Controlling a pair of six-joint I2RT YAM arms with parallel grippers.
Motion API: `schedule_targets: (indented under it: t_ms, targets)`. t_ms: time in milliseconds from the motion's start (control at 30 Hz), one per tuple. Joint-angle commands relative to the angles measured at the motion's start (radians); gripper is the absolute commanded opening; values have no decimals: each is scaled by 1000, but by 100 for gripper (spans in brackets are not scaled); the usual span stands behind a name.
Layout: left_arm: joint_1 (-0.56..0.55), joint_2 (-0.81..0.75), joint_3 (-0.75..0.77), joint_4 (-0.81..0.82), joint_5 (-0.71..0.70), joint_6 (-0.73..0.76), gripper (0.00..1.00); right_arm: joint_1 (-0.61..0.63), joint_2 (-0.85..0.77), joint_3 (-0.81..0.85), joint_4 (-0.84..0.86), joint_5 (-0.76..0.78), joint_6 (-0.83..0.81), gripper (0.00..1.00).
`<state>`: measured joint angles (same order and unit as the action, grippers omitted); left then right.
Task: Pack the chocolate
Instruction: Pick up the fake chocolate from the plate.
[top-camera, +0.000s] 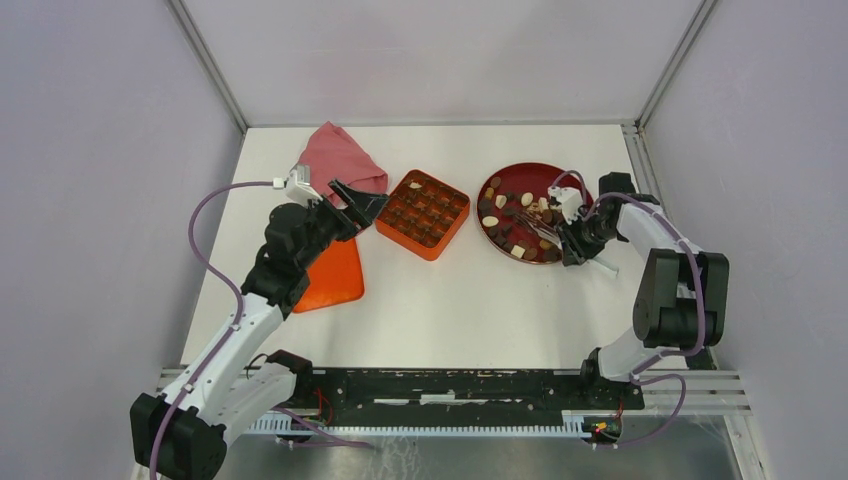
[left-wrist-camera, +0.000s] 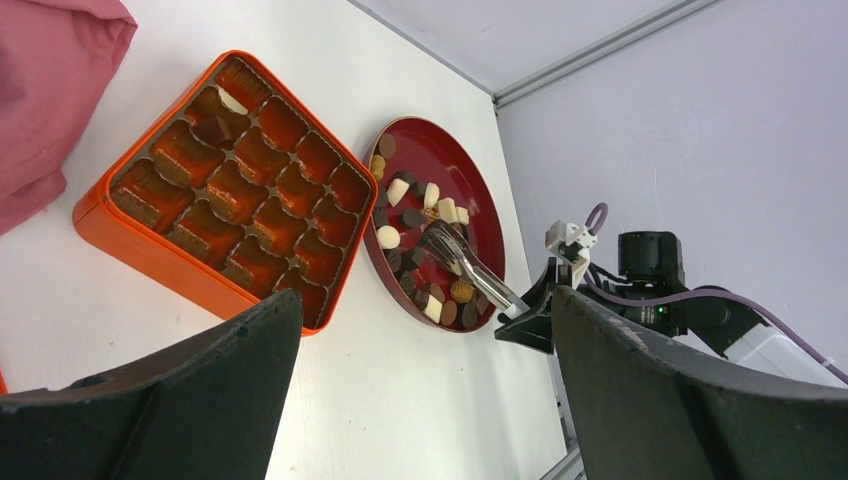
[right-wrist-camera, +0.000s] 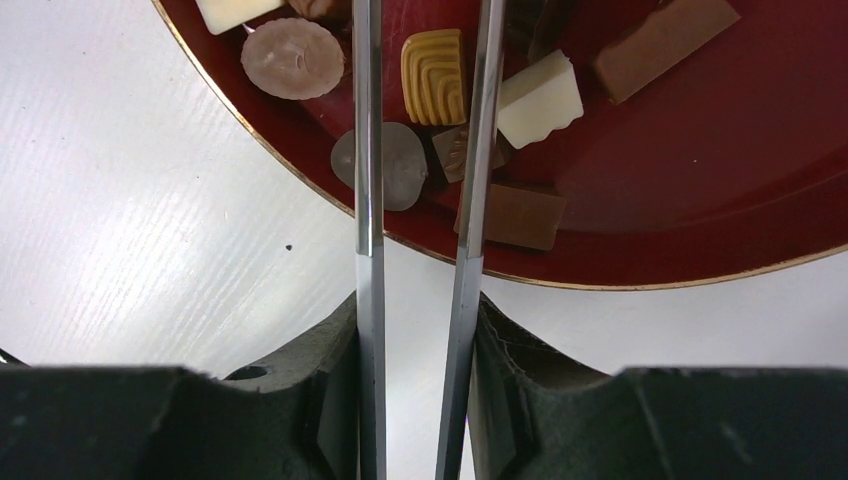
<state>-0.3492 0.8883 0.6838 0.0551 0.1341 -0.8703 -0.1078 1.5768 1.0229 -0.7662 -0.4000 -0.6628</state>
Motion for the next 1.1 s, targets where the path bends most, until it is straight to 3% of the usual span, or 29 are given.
schedule_targets:
  t_ms: [0, 867, 1000, 1067]
  targets:
    - [-3, -20, -1, 24, -7, -29, 98, -4, 23, 43, 7, 8, -34, 40]
    - [-6, 8, 15, 20, -17, -27, 98, 91, 145, 154, 35, 84, -49, 44]
    - [-7, 8, 14, 20, -19, -27, 98, 91, 140, 156, 37, 90, -53, 42]
    - [-7, 9, 15, 20, -21, -27, 98, 92, 134, 153, 39, 96, -55, 35]
